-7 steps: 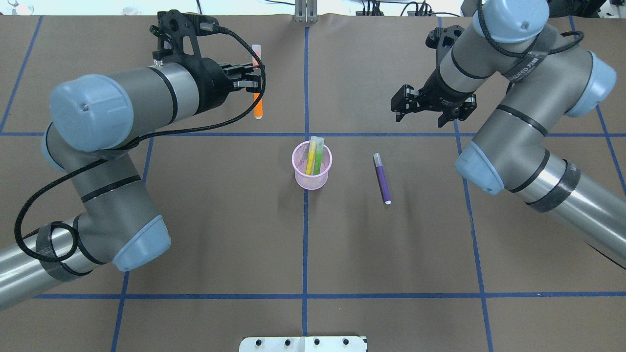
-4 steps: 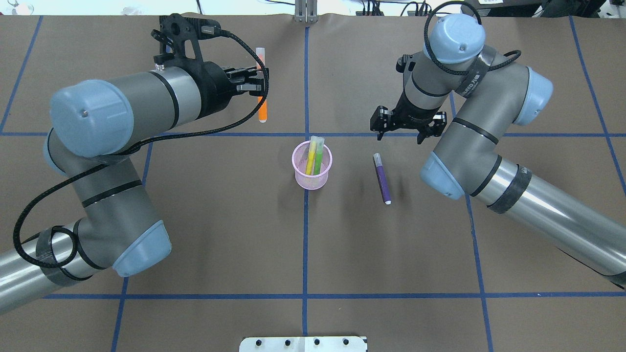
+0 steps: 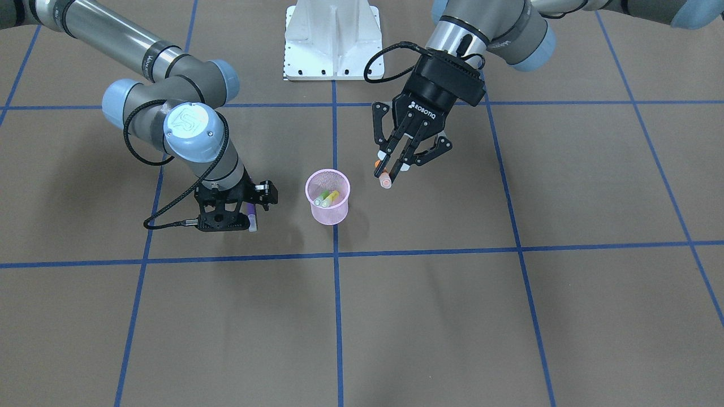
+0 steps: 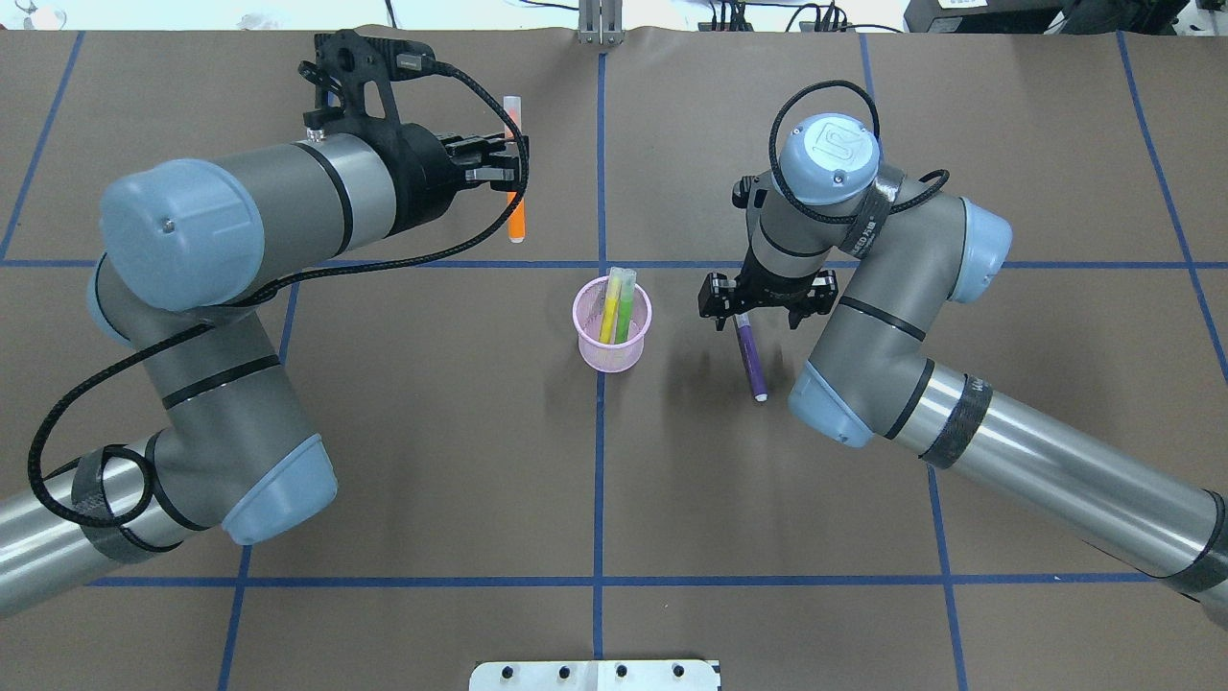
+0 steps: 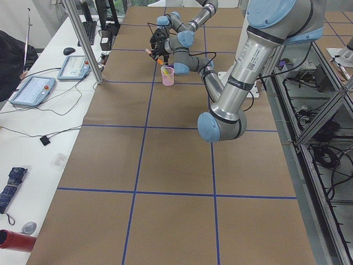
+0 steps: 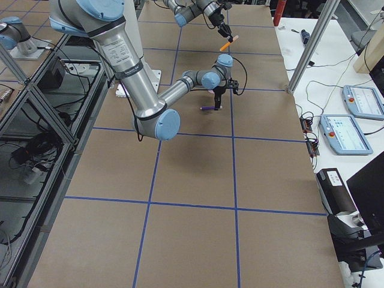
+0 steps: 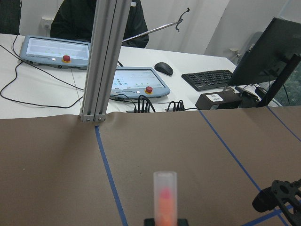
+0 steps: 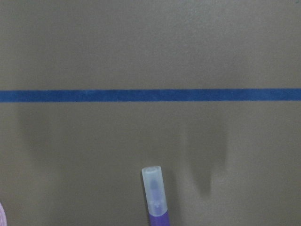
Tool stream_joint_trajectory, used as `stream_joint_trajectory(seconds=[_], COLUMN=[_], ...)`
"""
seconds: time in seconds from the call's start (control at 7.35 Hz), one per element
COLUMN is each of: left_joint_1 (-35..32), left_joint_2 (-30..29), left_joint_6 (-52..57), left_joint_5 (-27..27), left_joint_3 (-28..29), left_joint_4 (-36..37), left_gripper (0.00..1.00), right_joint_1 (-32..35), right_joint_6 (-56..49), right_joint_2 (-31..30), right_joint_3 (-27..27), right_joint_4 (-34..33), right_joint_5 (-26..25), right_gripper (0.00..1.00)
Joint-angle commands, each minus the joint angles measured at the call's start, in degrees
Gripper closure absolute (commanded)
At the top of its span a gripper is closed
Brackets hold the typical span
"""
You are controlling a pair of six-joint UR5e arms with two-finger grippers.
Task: Collect pens into pen holder
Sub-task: 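Move the right gripper over the purple marker beside the cup, then lower the right gripper and close it on the purple marker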
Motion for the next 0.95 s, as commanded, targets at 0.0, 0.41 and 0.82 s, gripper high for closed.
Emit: stream_joint_trajectory(seconds=[0.0,0.41,0.82], left_joint_1=[0.18,0.18,0.18], left_joint_2=[0.07,0.24,0.33], left_joint_6=[0.0,0.44,0.53], left_joint_5=[0.0,0.0,-0.09], left_joint_3=[0.27,0.53,0.53], left_joint_4=[0.0,0.0,0.0], left_gripper=[1.0,1.0,1.0], right_joint_1=[-0.41,-0.5,-0.67], right_joint_6=[-4.66,-4.86,-4.59], right_joint_2=[-0.93,-0.76,-0.24], right_joint_3=[-0.08,-0.87,-1.31], right_joint_4=[0.2,0.37,0.37], right_joint_5=[-0.84,-0.84,-0.84], right_gripper=[0.15,0.3,0.3])
